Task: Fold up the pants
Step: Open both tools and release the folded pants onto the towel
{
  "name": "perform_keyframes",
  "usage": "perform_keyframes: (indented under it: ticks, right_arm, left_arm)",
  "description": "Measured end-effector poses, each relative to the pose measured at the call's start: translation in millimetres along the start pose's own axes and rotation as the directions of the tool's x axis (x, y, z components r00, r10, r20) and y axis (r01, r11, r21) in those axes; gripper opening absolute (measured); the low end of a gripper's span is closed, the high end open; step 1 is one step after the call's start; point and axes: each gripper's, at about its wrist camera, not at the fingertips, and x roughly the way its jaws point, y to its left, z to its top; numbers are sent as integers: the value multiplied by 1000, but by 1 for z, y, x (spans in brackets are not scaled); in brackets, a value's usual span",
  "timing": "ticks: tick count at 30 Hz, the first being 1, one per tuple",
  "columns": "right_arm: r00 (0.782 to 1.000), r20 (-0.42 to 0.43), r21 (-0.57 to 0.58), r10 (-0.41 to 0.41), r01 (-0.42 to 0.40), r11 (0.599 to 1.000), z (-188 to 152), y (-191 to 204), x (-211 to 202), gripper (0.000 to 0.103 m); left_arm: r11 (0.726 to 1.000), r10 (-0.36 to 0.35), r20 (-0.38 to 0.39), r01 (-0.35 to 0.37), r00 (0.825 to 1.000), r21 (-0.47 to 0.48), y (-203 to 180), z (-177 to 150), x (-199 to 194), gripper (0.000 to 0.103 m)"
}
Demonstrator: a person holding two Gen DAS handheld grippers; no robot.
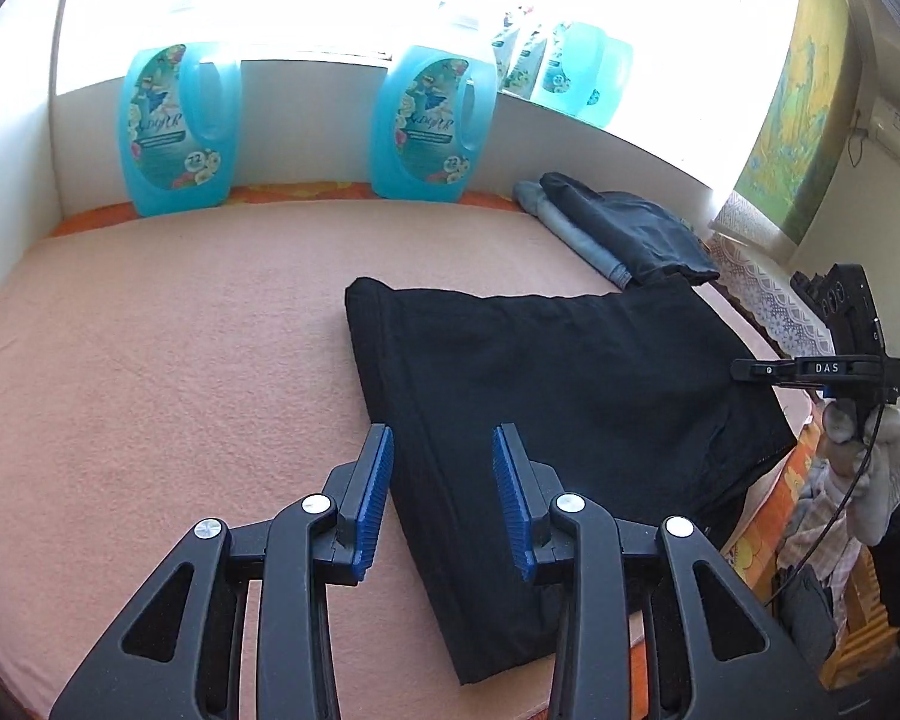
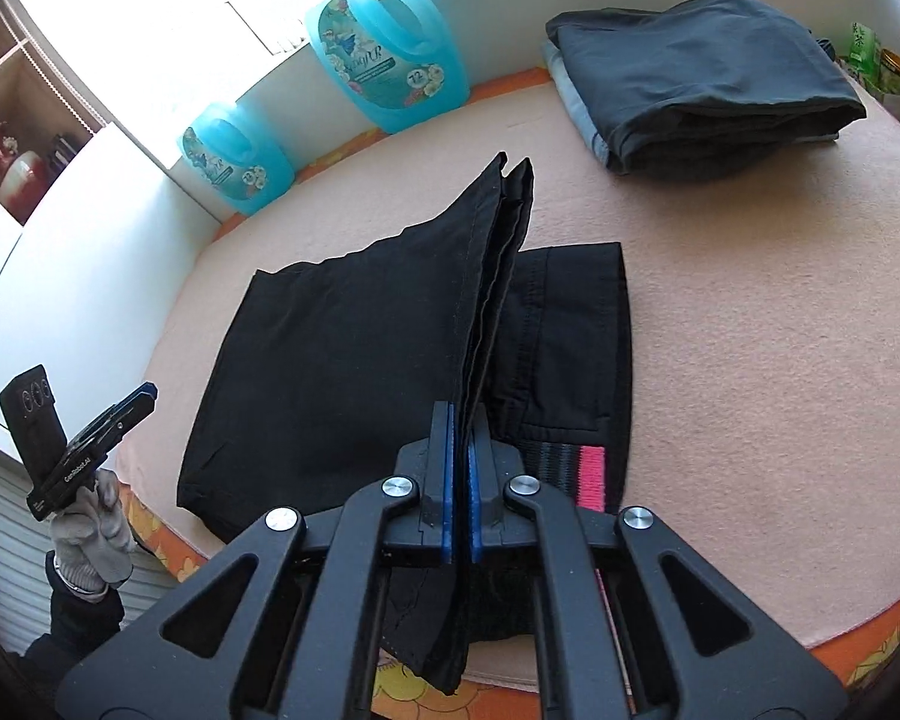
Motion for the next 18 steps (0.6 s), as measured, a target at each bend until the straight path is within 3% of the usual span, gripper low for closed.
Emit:
perform_keyframes:
  ticks: [5,11,15,18]
  right_arm:
    - [999,-47,23,-28,29,999,-8,-13,19,4]
    - [998,-45,7,-50,51,999,-6,-16,21,4]
    - [995,-31,-11,-90,90,996,-5,-16,21,6]
    - [985,14,-34,-173,174,984,-7,-10,12,18]
  left_arm:
    - [995,-16,-69,22,997,96,-28,-7,23,33]
    - [995,-3,-168,19,986,94,-18,-23,48,33]
    - [991,13,-149,7,989,131,-17,-33,42,33]
    - [994,13,-134,2,991,111,-12,-37,34,33]
